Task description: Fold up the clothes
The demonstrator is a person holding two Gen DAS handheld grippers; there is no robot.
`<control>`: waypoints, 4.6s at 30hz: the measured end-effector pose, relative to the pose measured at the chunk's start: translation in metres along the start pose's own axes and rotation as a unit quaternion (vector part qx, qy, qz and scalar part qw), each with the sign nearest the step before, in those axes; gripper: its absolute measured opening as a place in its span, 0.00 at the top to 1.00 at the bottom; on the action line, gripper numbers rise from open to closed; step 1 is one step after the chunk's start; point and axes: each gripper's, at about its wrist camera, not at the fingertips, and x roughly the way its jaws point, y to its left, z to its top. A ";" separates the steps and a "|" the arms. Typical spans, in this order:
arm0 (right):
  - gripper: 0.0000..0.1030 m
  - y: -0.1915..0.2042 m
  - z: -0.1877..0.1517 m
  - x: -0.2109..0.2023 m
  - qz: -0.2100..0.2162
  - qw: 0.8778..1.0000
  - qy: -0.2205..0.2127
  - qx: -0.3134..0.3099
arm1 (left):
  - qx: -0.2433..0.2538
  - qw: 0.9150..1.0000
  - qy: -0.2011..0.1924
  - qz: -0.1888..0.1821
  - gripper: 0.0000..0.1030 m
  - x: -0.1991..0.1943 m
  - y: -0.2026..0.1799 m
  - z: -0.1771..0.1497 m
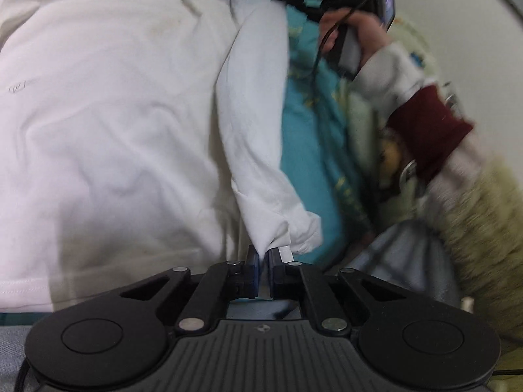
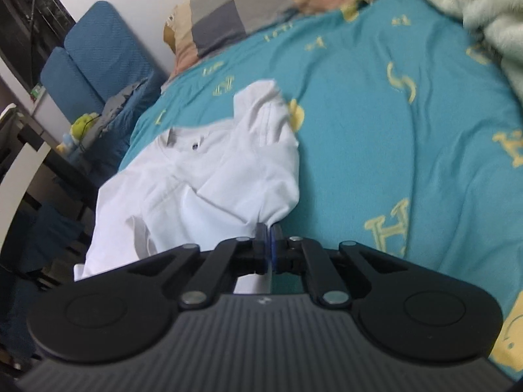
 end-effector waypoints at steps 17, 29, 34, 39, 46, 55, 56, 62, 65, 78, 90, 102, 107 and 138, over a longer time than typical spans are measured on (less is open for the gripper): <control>0.83 0.051 -0.050 -0.123 0.014 0.999 0.016 -0.038 | 0.018 0.984 -0.174 0.025 0.32 -0.058 0.002 0.108; 0.38 0.036 -0.087 -0.120 0.036 0.999 0.027 -0.028 | -0.012 0.971 -0.225 0.078 0.31 0.056 0.020 0.264; 0.39 0.043 -0.092 -0.092 0.048 0.996 0.048 -0.057 | -0.021 0.966 -0.236 0.105 0.40 0.105 0.026 0.323; 0.40 0.037 -0.097 -0.068 0.029 0.995 0.085 -0.039 | -0.001 0.964 -0.238 0.115 0.87 0.100 0.023 0.332; 0.41 0.046 -0.100 -0.069 0.017 0.995 0.081 -0.062 | 0.034 0.953 -0.279 0.110 0.90 0.047 0.017 0.323; 0.41 0.047 -0.102 -0.061 0.009 0.994 0.089 -0.068 | 0.004 0.956 -0.272 0.110 0.78 0.028 0.055 0.307; 0.41 0.047 -0.102 -0.062 0.010 0.994 0.087 -0.066 | 0.001 0.956 -0.271 0.110 0.72 0.026 0.059 0.305; 0.40 0.046 -0.098 -0.066 0.018 0.996 0.073 -0.056 | -0.040 0.953 -0.284 0.094 0.50 -0.013 0.099 0.286; 0.40 0.048 -0.097 -0.068 0.024 0.996 0.059 -0.055 | -0.109 0.938 -0.317 0.084 0.36 -0.058 0.150 0.267; 0.40 0.059 -0.094 -0.047 0.013 0.997 0.049 -0.054 | -0.323 0.886 -0.331 0.011 0.36 -0.082 0.314 0.248; 0.39 0.067 -0.091 -0.030 0.003 0.998 0.042 -0.054 | -0.296 0.881 -0.369 0.024 0.95 -0.075 0.322 0.254; 0.39 0.058 -0.076 -0.056 -0.010 1.000 0.017 -0.018 | -0.026 0.883 -0.436 0.170 0.95 -0.130 0.168 0.293; 0.39 0.043 -0.066 -0.073 -0.015 1.000 0.000 0.009 | 0.121 0.891 -0.398 0.184 0.95 -0.097 0.060 0.324; 0.39 0.067 -0.056 -0.087 0.106 0.988 -0.081 -0.080 | 0.113 0.931 -0.287 0.196 0.44 -0.072 0.021 0.139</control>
